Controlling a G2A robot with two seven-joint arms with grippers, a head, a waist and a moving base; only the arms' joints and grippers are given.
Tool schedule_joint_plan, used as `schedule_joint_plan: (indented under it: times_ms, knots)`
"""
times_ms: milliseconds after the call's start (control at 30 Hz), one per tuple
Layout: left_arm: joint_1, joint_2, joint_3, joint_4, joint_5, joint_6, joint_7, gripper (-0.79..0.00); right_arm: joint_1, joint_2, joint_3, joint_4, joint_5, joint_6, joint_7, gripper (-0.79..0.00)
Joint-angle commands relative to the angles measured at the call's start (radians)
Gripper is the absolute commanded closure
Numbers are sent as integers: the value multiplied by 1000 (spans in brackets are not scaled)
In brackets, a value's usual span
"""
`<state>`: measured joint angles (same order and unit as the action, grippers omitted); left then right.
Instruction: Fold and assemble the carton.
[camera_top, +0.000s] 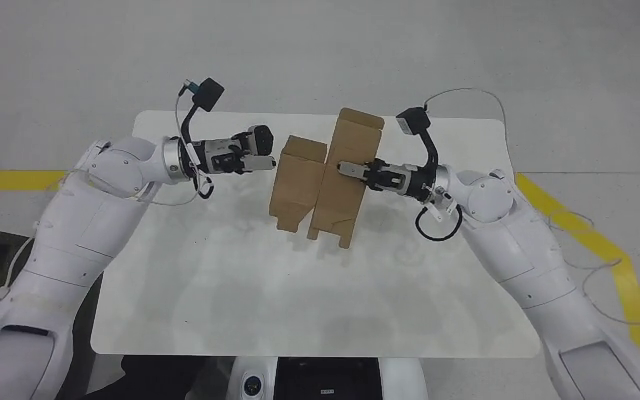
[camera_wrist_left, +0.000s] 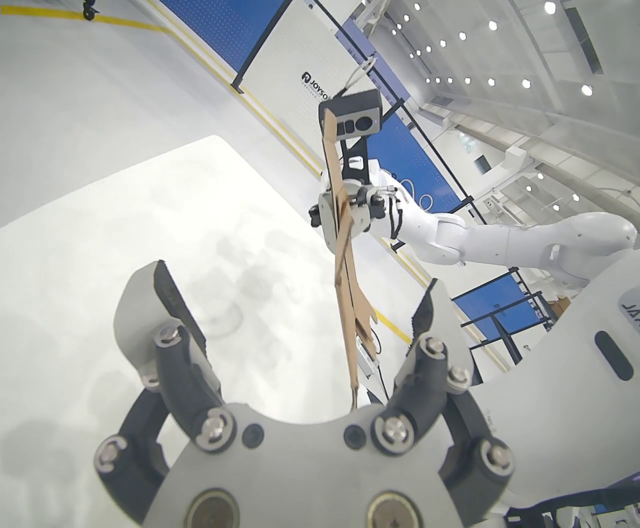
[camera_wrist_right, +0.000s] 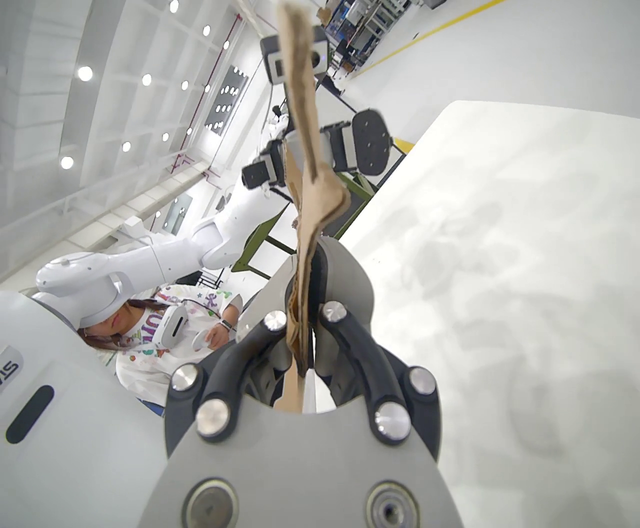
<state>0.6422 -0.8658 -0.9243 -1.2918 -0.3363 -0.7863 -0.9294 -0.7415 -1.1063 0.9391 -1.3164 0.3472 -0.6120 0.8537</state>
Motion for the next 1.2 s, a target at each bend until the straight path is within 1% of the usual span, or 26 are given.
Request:
schedule_joint_plan:
  times_ms: [0,167,400,500,733,767,800,833,1167]
  knots:
    - [16,2,-2,-5,17,-1,-8,-785,-9,1,11,-1,-3,14,-14,0]
    - [45,0,4,-23,46,5,-12,-785,-21,2,28,4,-7,26,-24,0]
    - [76,-13,34,-53,88,-3,15,-785,-28,-4,32,17,10,15,-14,0]
    - [85,-21,51,-52,49,15,9,-785,-28,-7,30,26,7,10,-8,0]
    - [73,-35,69,-44,-56,82,-46,-785,-26,-12,33,35,-1,9,-13,0]
    - [70,-36,70,-43,-69,89,-57,-606,-26,-13,34,35,-4,10,-16,0]
    - [68,-38,70,-40,-80,96,-64,-200,-26,-14,35,35,-6,10,-17,0]
    - [66,-40,71,-38,-88,104,-70,0,-27,-14,35,35,-7,10,-17,0]
    - [55,-54,67,-19,-151,148,-123,0,-31,-19,45,33,-11,14,-15,0]
